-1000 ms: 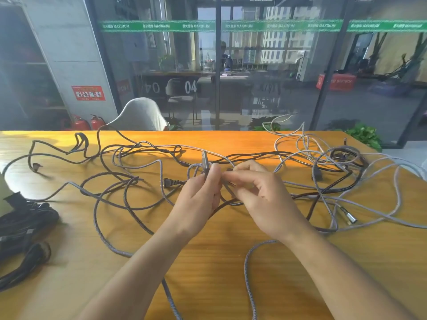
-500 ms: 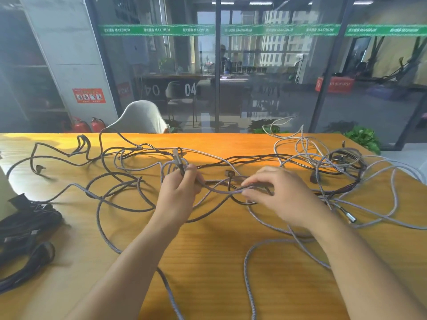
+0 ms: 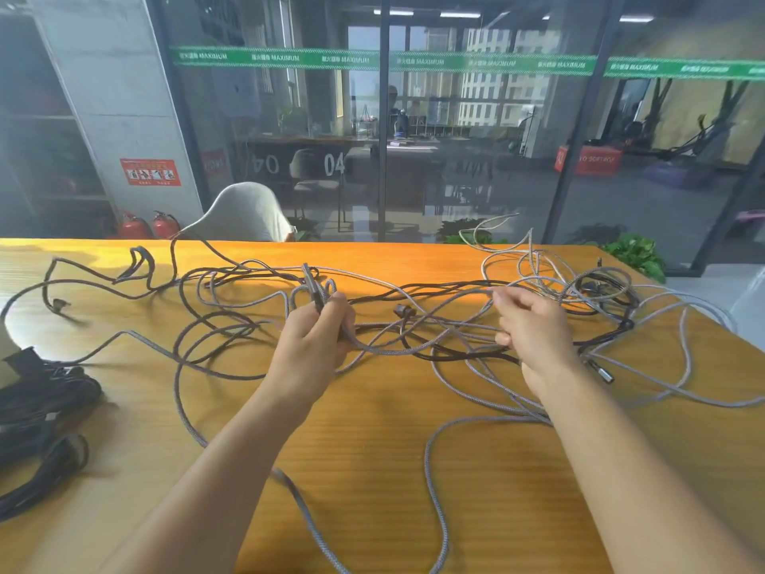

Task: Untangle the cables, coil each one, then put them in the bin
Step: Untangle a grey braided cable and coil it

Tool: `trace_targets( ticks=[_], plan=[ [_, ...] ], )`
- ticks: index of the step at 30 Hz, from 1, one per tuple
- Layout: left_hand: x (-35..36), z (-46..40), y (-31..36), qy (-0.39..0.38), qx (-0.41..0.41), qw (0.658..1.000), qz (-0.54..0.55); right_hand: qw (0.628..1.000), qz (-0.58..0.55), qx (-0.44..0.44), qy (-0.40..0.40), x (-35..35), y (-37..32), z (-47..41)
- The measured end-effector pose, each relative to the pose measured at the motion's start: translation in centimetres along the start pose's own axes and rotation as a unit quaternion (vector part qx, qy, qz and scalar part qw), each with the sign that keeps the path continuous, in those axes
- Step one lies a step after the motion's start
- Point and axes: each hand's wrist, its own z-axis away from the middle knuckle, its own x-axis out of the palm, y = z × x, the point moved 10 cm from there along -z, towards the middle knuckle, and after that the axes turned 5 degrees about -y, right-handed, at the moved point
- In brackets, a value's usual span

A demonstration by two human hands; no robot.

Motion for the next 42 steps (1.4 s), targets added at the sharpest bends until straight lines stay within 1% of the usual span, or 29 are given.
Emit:
trace_targets(
  ticks=[2, 4, 5, 7, 8, 10, 12, 13, 15, 17, 18, 19, 20, 22, 23, 24, 25, 27, 30, 33, 36, 38, 40, 42],
  plan=[
    [0.0, 0.1, 0.1, -0.003, -0.001, 1.000, 0.004, 0.992, -0.098, 0.013, 0.077, -2.0, 0.5, -0.3],
    [-0.1, 0.1, 0.0, -0.004, -0.006, 1.000, 0.003, 0.973, -0.177, 0.015, 0.146, -3.8, 1.1, -0.4],
    [-0.1, 0.1, -0.1, -0.002, -0.010, 1.000, -0.003, 0.967, -0.196, 0.012, 0.163, -4.4, 1.3, -0.6],
    [-0.1, 0.1, -0.1, 0.002, -0.015, 1.000, -0.011, 0.971, -0.180, 0.010, 0.155, -4.5, 1.4, -0.9],
    [-0.1, 0.1, -0.1, 0.000, -0.016, 1.000, -0.009, 0.980, -0.142, 0.011, 0.140, -4.3, 1.3, -1.0],
    [0.3, 0.2, -0.1, -0.015, -0.012, 1.000, 0.000, 0.993, -0.025, -0.010, 0.114, -3.8, 0.4, -0.9],
    [0.6, 0.3, 0.2, -0.030, -0.001, 0.999, 0.010, 0.986, 0.119, -0.075, 0.092, -2.8, -1.5, -0.3],
    [0.8, 0.3, 0.4, -0.034, 0.002, 0.999, 0.017, 0.970, 0.194, -0.123, 0.080, -2.0, -2.7, 0.2],
    [1.0, 0.5, 0.6, -0.036, 0.004, 0.999, 0.038, 0.917, 0.314, -0.240, 0.055, 0.3, -4.9, 1.8],
    [1.1, 0.6, 0.8, -0.036, 0.003, 0.998, 0.060, 0.866, 0.354, -0.353, -0.010, 3.3, -6.5, 4.0],
    [1.1, 0.6, 0.9, -0.037, 0.001, 0.997, 0.066, 0.856, 0.342, -0.382, -0.059, 4.7, -6.9, 5.1],
    [1.0, 0.6, 0.8, -0.035, 0.000, 0.997, 0.067, 0.859, 0.318, -0.385, -0.115, 5.9, -7.1, 6.0],
    [0.7, 0.5, 0.6, -0.030, 0.000, 0.997, 0.072, 0.869, 0.288, -0.362, -0.176, 6.9, -7.1, 6.6],
    [0.0, 0.3, 0.2, -0.016, -0.001, 0.995, 0.094, 0.887, 0.232, -0.274, -0.291, 8.6, -6.1, 7.6],
    [-0.2, 0.1, -0.1, -0.013, -0.004, 0.994, 0.104, 0.888, 0.219, -0.235, -0.329, 9.3, -5.4, 8.0],
    [-0.3, 0.0, -0.2, -0.013, -0.005, 0.993, 0.116, 0.883, 0.225, -0.218, -0.350, 9.7, -4.9, 8.2],
    [-0.4, -0.2, -0.4, -0.011, -0.006, 0.991, 0.131, 0.874, 0.241, -0.219, -0.360, 10.1, -4.6, 8.5],
    [-0.7, -0.4, -0.3, -0.012, 0.000, 0.986, 0.168, 0.855, 0.285, -0.249, -0.354, 10.8, -4.3, 9.0],
    [-0.5, -0.3, 0.3, -0.025, 0.008, 0.977, 0.210, 0.842, 0.315, -0.262, -0.350, 12.1, -3.4, 9.5],
    [0.3, -0.2, 0.5, -0.041, 0.006, 0.977, 0.210, 0.847, 0.305, -0.256, -0.352, 12.8, -2.3, 9.6],
    [0.9, -0.2, 0.1, -0.056, 0.001, 0.975, 0.217, 0.851, 0.294, -0.231, -0.369, 12.9, -2.2, 9.5],
    [0.7, -0.2, -0.2, -0.054, -0.003, 0.974, 0.221, 0.863, 0.293, -0.242, -0.332, 11.5, -3.7, 8.5],
    [0.1, -0.3, -0.5, -0.039, -0.007, 0.973, 0.229, 0.885, 0.295, -0.246, -0.265, 8.4, -5.9, 7.0],
    [-0.6, -0.4, -0.7, -0.015, -0.009, 0.969, 0.245, 0.888, 0.326, -0.224, -0.234, 5.6, -7.1, 6.0]
  ],
)
